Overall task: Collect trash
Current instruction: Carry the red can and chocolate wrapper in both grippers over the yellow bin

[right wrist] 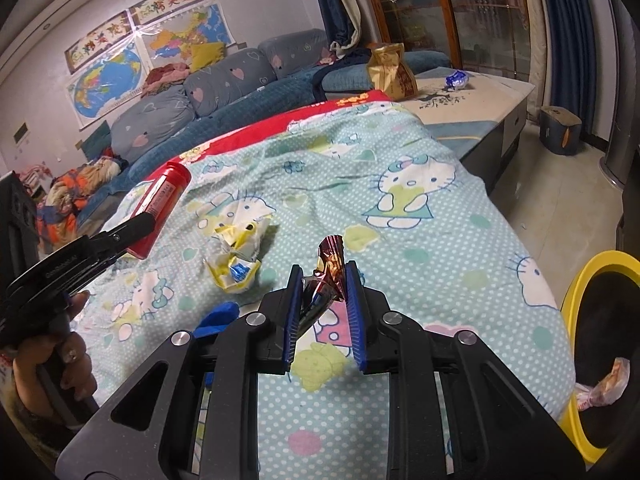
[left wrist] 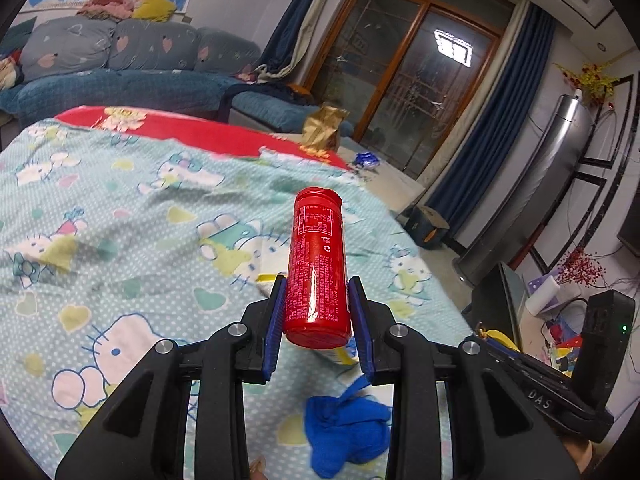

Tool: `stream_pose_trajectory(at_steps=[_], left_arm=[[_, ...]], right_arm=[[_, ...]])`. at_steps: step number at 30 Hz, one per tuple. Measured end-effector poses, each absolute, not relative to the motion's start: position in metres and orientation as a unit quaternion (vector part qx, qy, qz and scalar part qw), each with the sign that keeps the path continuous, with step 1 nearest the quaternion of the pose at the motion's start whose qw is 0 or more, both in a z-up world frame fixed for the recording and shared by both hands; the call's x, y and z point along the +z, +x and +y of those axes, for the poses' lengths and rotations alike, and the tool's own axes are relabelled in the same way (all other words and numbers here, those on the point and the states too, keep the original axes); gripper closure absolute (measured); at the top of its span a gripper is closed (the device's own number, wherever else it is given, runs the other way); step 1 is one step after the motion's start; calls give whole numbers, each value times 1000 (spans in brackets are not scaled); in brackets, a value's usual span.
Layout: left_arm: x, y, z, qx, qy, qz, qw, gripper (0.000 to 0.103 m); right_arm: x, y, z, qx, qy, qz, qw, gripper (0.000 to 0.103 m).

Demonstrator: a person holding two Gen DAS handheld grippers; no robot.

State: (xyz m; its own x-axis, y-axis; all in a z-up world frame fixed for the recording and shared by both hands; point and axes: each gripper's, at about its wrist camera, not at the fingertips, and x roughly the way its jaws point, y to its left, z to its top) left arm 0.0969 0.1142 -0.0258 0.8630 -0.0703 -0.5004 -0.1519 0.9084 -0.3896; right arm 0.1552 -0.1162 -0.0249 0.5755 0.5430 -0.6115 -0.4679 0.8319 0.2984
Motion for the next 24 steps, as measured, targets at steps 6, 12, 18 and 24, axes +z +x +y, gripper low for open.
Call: stream_pose_trajectory(at_steps=[6,12,18,24], left_arm=[[-14,94,99,-3,-208,252,945,74],[-9,94,83,-23,-199,250,947,74],[-6,95,65,-44,-188,251,949,74],[-4,94,50,-62,-176,251,950,74]], right_arm=[[-16,151,-122,288,52,350,890,87],[-9,148,-132,286,52,341,894,87],[-4,146,-145,280,56,334,898,87],[-1,145,-159,272,62,329,902,87]])
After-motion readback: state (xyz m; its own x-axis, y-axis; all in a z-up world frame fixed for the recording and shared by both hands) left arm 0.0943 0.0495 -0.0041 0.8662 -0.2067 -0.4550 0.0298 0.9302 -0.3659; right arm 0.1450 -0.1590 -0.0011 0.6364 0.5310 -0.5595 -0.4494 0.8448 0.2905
